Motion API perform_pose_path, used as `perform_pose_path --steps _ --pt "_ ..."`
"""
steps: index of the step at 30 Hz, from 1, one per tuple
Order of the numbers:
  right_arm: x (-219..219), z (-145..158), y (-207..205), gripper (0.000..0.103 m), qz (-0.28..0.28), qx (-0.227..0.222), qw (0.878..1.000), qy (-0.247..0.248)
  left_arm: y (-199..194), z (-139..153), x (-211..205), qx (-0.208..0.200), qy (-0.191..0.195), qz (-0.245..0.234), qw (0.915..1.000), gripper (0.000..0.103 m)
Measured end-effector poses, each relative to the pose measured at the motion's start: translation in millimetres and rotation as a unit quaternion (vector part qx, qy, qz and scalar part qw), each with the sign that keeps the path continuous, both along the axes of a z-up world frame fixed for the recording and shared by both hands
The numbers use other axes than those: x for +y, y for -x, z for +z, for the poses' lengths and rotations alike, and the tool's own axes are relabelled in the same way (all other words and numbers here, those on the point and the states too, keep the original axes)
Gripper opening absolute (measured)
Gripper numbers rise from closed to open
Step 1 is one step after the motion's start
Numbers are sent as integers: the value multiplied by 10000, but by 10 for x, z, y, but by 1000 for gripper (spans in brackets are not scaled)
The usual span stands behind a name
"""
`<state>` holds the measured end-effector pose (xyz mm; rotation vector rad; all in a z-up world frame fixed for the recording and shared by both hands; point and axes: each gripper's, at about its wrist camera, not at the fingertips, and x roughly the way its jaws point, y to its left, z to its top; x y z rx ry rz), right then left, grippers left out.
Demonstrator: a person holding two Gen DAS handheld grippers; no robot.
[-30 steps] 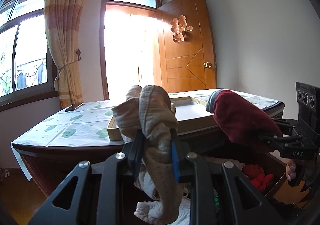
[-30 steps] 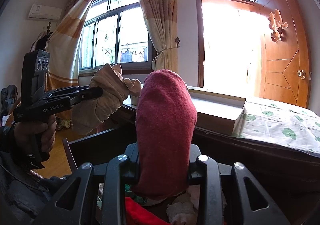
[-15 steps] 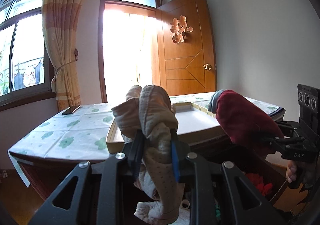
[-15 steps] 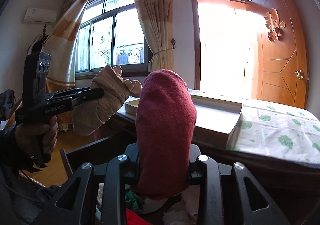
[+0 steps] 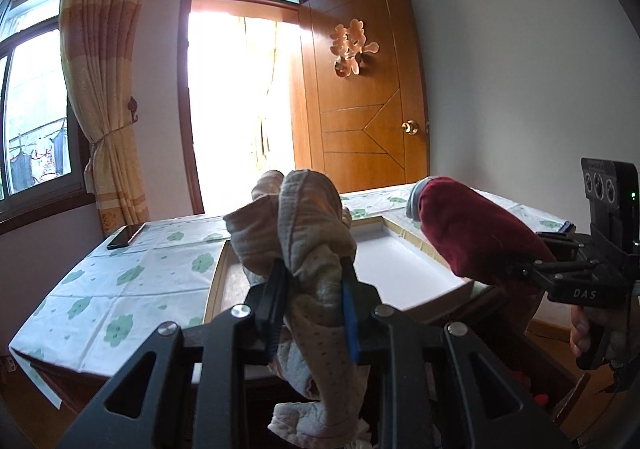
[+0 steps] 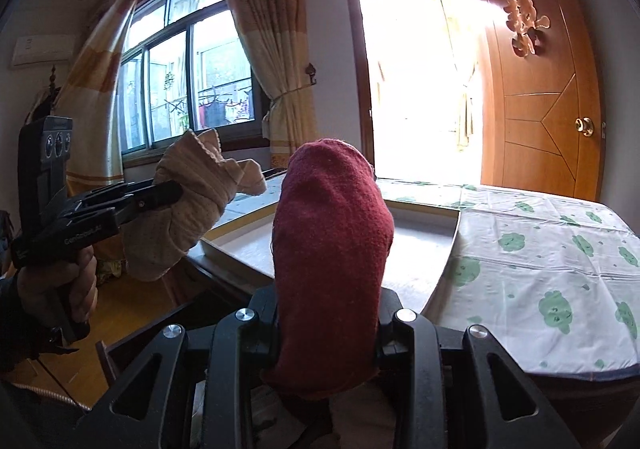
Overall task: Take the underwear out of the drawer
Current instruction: 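Lower red sock into tray and open right gripper while left gripper releases white underwear beside it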
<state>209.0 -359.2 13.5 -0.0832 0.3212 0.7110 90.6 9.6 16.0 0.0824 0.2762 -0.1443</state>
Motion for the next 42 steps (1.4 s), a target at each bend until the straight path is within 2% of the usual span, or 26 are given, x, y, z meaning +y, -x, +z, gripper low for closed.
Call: perform_pose_path --steps 7,16,22,28,32,36,42 --pt "26 136 -366 34 -188 170 9996 81 -433 114 32 271 -150 79 9995 23" --pt "130 181 -935 34 -415 715 9964 184 -1122 165 211 1002 59 224 9947 23" --pt "154 196 -1241 34 -559 1033 9930 146 -1480 133 251 1341 17 326 9904 23" --pt "251 191 -1525 34 -782 1299 9880 312 -1915 51 299 1757 -69 433 9835 23" --pt "348 145 -1704 34 -926 1480 9833 508 -2174 -31 393 2211 162 497 9738 23" --pt "417 87 -1858 34 -1073 1637 9784 666 -2349 -140 449 2471 270 601 9668 23" --pt "486 -5 -2017 34 -1235 1901 9697 908 -2520 -290 451 2758 125 644 9590 23"
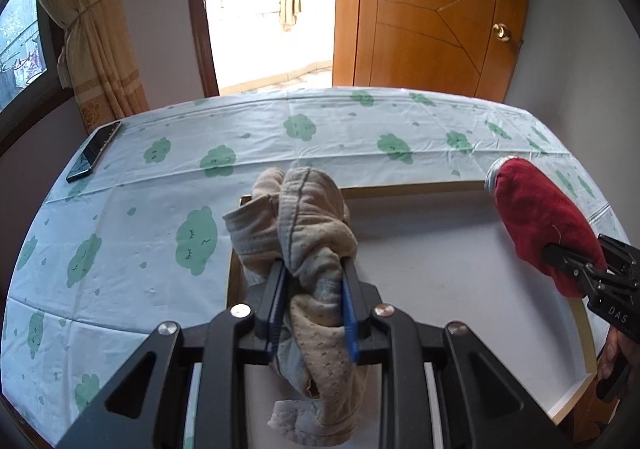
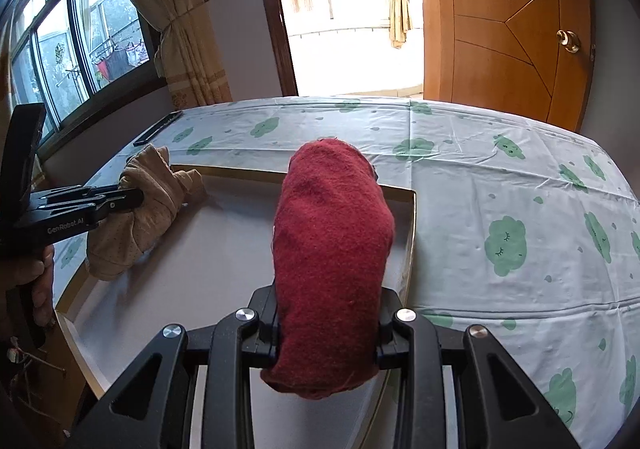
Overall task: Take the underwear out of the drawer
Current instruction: 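Lower red sock into tray and open right gripper while left gripper releases white underwear beside it, then move both open grippers back down into the open drawer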
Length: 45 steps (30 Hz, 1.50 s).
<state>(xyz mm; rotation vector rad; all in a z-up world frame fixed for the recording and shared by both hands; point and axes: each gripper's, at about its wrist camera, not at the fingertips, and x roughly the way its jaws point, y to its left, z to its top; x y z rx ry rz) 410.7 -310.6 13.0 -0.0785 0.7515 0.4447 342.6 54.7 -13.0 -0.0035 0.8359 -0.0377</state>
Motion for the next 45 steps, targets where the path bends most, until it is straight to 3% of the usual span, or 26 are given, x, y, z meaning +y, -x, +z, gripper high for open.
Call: perform_pose_path --steps 6,10,14,16,22,30,36,45 --pt "-15 -111 -66 34 -136 210 9997 52 -69 -54 52 43 -252 179 9995 32" --pt "-21 -126 -66 35 -98 331 9994 -43 -52 -86 22 45 -357 172 9992 48" --pt "-43 -114 -20 52 2 343 9993 -136 -1 -114 1 54 -386 166 9991 58" --pt "-44 -67 56 68 23 164 9998 -100 53 -108 -8 12 -359 148 9992 60" --pt "-52 27 243 74 98 -160 9998 78 294 -54 -73 -251 -284 -40 9993 65" --pt "-174 141 683 76 317 -329 9989 -73 910 28 -55 -768 250 -145 9966 66" --pt "-367 263 1233 79 668 -517 9962 -187 1544 19 -52 -1170 623 -320 9907 73" --pt "-624 153 2015 83 1032 -661 9913 -469 2230 -293 -237 -1248 772 -569 9875 75"
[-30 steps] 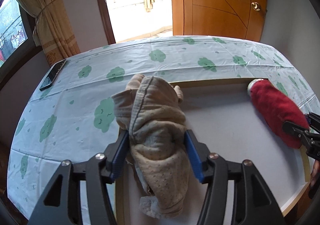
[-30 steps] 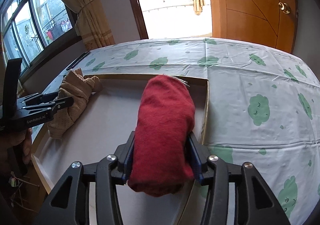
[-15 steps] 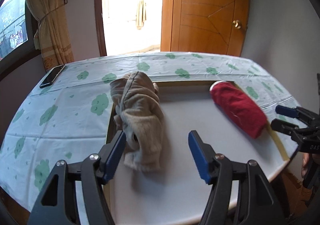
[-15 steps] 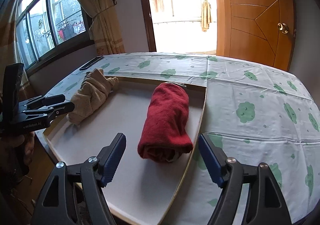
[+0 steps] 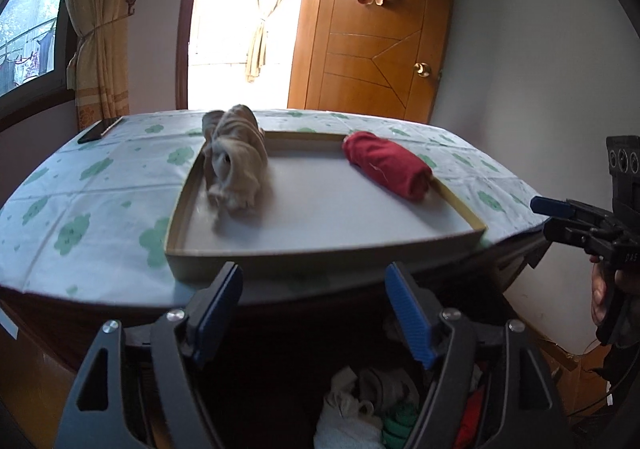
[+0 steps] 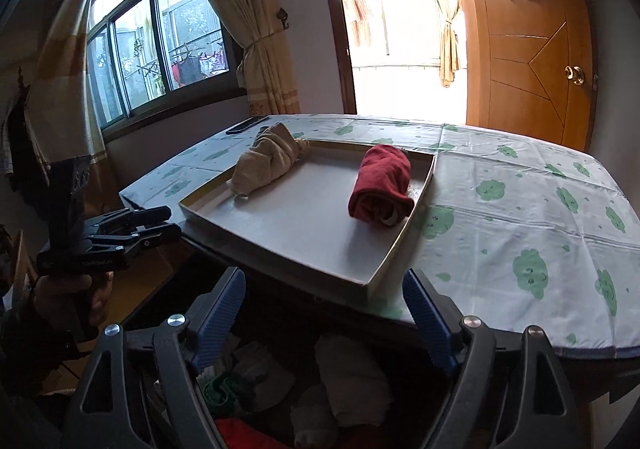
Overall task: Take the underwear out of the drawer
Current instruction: 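Move both open grippers back down into the open drawer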
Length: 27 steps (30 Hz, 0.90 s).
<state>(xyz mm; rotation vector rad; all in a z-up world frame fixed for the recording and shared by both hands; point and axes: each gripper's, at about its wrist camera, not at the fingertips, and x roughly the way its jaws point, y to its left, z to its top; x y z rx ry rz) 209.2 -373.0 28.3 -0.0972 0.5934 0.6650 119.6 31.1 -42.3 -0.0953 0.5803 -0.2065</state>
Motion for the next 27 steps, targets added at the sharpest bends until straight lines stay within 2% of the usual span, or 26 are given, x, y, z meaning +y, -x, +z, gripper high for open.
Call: perform_pose_path --steps 4,8,12,18,21,23,27 --pt "-38 -218 227 83 72 26 9999 87 165 -158 -89 34 -62 -4 10000 76" --pt "36 -571 342 83 146 -18 9971 748 231 -334 -178 117 -286 -12 9995 79" --pt "111 -897 255 83 245 115 9909 1316 147 -487 -164 338 -241 19 9991 79" --pt "271 -1125 50 83 374 395 9836 1721 32 -687 -82 695 -169 140 9973 79" --pt "400 -1244 23 83 492 399 9762 2075 7 -749 -34 825 -54 212 9964 79" --pt "507 -1327 5 83 571 378 9691 2370 -15 -766 -27 891 -39 237 9957 88" --pt "657 -1448 -49 83 663 358 9557 2844 -36 -809 -59 1048 -133 209 9942 89"
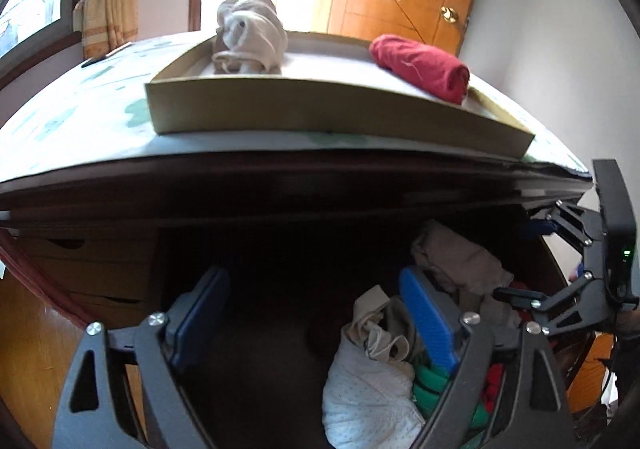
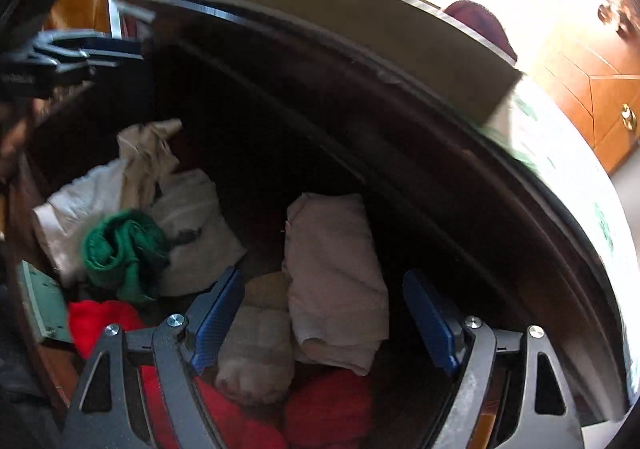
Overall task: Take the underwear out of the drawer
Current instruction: 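Move both open grippers back down into the open drawer, then close right gripper on pink underwear while left gripper closes on white dotted underwear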
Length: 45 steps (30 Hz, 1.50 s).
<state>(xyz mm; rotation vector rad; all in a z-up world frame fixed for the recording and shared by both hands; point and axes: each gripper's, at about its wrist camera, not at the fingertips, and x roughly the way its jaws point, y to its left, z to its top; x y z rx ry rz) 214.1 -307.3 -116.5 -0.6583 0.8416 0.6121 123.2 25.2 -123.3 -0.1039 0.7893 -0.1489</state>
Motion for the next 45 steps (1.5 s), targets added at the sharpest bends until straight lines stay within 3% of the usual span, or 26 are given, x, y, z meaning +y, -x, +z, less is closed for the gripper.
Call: perform_pose_path --steps 8,23,35,39,45 --pt "193 -306 -74 79 210 93 9972 718 -19 -77 -83 250 -148 -167 9994 91" --pt "429 -587 -296 78 69 414 9914 1241 -54 -114 -121 389 -184 -191 9989 93" --pt "395 -632 -501 78 -40 920 9908 994 -58 -123 -130 368 -185 -170 9990 94" --pt "316 -692 -533 78 -64 1381 9879 704 -64 -128 -134 364 -185 -157 9990 95" --pt "284 -721 -442 78 204 1656 9848 478 -75 -132 -131 390 -166 -168 9990 97"
